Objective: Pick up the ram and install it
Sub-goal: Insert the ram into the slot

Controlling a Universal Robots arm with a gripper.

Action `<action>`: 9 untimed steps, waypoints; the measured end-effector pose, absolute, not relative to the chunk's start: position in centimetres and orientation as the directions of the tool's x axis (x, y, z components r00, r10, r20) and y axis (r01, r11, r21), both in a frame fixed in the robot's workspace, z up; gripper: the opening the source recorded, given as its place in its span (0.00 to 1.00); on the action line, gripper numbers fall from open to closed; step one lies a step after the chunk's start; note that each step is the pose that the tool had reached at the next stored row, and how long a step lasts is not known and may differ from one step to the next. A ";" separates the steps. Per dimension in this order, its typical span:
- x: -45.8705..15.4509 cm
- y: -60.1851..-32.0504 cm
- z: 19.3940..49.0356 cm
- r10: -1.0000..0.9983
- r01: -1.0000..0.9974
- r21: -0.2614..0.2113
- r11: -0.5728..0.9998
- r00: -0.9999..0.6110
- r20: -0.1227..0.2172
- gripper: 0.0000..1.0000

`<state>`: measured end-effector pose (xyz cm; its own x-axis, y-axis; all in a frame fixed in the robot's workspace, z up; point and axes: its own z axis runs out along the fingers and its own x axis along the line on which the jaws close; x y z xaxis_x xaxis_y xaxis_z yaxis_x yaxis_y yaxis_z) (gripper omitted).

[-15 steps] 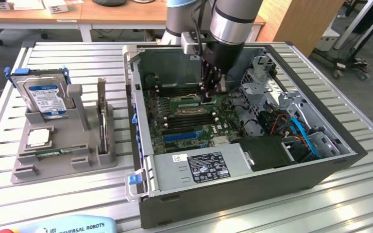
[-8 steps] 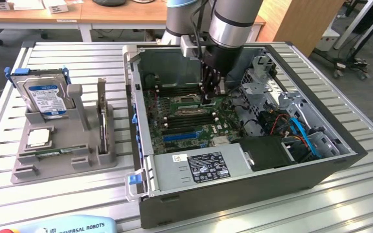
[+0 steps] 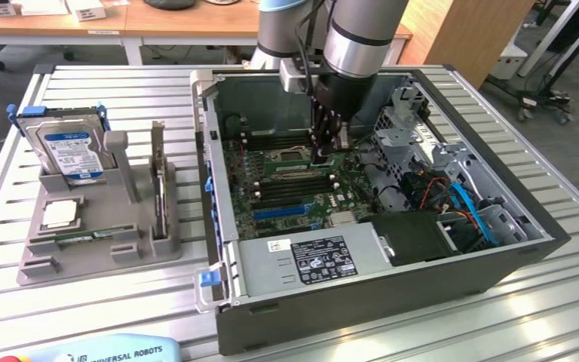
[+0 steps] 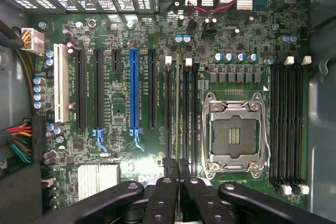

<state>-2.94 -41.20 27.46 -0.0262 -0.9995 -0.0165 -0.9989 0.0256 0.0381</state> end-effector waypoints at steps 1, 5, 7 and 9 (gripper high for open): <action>-2.9 -41.2 27.5 -1.000 -0.999 0.038 0.026 -0.026 -0.016 0.11; -2.9 -41.2 27.1 -1.000 -0.999 0.038 0.026 -0.026 -0.017 0.11; -2.9 -41.2 26.9 -1.000 -0.999 0.038 0.026 -0.026 -0.017 0.11; -2.9 -41.2 26.7 -1.000 -0.999 0.038 0.026 -0.026 -0.017 0.11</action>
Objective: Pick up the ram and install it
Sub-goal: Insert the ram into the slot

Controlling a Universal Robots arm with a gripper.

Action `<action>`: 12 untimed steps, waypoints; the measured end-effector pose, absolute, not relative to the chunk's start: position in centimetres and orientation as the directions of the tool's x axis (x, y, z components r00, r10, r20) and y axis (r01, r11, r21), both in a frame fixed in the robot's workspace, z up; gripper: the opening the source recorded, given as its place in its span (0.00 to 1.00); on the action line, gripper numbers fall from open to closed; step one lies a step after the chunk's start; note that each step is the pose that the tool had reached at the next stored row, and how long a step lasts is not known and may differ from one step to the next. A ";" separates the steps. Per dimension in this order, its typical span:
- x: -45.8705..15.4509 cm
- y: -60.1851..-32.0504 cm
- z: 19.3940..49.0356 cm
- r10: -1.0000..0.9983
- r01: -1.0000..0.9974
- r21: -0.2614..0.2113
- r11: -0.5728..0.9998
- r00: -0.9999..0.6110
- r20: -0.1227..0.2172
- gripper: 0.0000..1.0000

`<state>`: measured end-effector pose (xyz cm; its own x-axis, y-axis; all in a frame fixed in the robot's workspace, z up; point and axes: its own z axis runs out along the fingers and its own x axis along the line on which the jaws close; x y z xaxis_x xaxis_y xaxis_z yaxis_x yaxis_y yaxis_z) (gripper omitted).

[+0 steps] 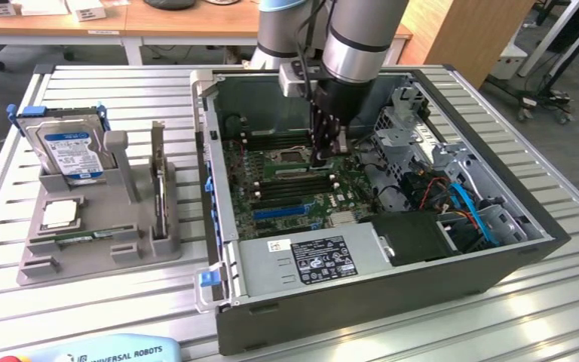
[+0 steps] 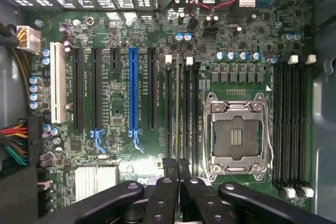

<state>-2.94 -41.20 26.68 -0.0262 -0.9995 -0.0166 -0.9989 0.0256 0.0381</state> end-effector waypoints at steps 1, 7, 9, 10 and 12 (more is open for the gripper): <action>-2.9 -41.2 26.6 -1.000 -0.999 0.038 0.026 -0.026 -0.017 0.11; -2.9 -41.2 26.1 -1.000 -0.999 0.038 0.026 -0.026 -0.017 0.11; -2.9 -41.2 25.9 -1.000 -0.999 0.038 0.026 -0.026 -0.017 0.11; -2.9 -41.2 25.9 -1.000 -0.999 0.038 0.026 -0.026 -0.017 0.11; -2.9 -41.2 25.9 -1.000 -0.999 0.038 0.026 -0.026 -0.016 0.11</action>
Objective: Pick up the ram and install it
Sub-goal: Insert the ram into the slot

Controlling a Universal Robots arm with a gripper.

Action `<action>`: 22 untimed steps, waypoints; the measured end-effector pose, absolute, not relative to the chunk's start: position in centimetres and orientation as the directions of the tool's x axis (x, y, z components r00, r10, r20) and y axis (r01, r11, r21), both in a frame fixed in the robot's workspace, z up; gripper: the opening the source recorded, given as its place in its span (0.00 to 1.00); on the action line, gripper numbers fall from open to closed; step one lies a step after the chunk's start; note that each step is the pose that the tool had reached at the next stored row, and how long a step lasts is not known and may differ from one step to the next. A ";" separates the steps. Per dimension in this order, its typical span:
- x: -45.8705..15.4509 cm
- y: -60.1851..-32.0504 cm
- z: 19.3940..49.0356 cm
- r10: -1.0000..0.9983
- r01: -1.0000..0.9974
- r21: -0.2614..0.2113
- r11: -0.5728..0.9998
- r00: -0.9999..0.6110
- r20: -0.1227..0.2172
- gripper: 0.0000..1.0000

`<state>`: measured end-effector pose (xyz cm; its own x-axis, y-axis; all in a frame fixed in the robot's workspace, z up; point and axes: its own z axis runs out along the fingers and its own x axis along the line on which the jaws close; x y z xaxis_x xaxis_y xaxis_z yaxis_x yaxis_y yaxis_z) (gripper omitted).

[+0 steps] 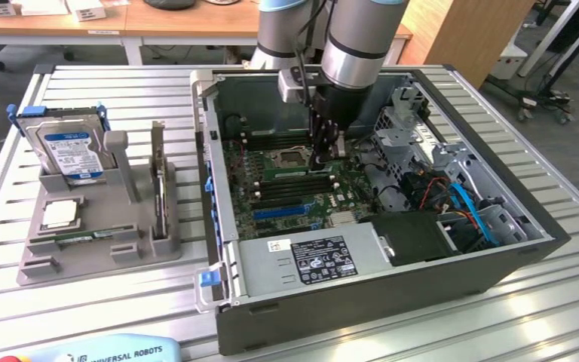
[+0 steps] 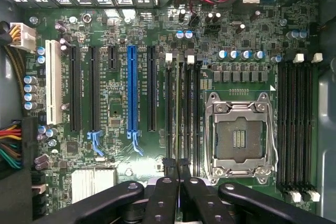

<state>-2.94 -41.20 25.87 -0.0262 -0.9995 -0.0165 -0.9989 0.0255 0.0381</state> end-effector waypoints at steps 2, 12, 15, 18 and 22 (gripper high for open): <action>-2.9 -41.2 25.9 -1.000 -0.999 0.038 0.026 -0.026 -0.016 0.11; -2.9 -41.2 25.3 -1.000 -0.999 0.038 0.026 -0.026 -0.016 0.11; -2.9 -41.2 25.3 -1.000 -0.999 0.038 0.023 -0.024 -0.017 0.11; -2.9 -41.2 25.3 -1.000 -0.999 0.038 0.019 -0.020 -0.017 0.11; -2.9 -41.2 25.2 -1.000 -0.999 0.038 0.019 -0.020 -0.017 0.11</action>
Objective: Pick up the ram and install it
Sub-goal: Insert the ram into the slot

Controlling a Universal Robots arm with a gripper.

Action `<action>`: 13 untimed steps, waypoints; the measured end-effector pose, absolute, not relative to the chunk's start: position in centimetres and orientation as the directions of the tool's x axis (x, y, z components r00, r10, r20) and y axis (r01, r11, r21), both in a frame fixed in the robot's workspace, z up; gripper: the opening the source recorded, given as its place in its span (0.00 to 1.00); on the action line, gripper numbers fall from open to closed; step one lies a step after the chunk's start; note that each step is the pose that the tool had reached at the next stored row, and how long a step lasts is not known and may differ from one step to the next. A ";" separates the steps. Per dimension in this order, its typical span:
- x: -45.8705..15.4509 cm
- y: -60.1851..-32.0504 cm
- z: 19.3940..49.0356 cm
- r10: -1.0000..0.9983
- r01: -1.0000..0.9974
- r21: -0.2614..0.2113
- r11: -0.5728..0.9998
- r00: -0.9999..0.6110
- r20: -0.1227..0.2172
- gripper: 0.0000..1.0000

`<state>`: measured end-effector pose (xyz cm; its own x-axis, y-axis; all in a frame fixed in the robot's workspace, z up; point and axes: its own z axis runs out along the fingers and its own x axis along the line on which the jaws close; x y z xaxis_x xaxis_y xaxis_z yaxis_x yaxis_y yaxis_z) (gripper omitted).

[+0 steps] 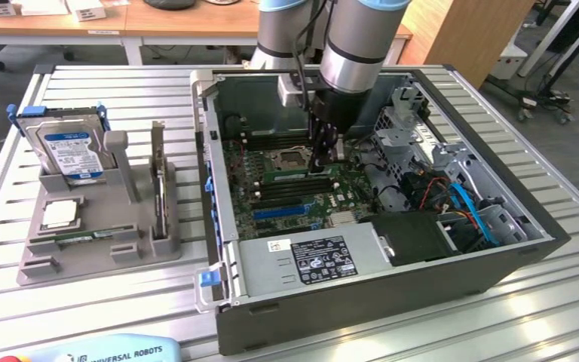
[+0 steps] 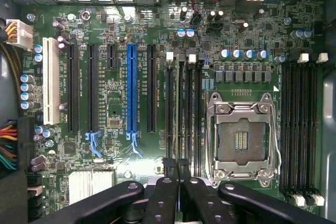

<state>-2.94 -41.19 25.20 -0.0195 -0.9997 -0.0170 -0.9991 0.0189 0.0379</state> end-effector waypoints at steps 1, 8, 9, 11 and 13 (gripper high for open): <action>-2.9 -41.2 25.1 -1.000 -0.999 0.038 0.019 -0.020 -0.017 0.11; -2.9 -41.2 24.9 -1.000 -0.999 0.038 0.019 -0.019 -0.016 0.11; -2.9 -41.2 24.9 -1.000 -0.999 0.038 0.019 -0.019 -0.016 0.11; -2.9 -41.2 24.9 -1.000 -0.999 0.038 0.019 -0.019 -0.017 0.11; -2.9 -41.2 24.8 -1.000 -0.999 0.038 0.019 -0.019 -0.017 0.11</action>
<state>-2.89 -41.20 24.85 -0.0194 -0.9997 -0.0166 -0.9991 0.0188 0.0381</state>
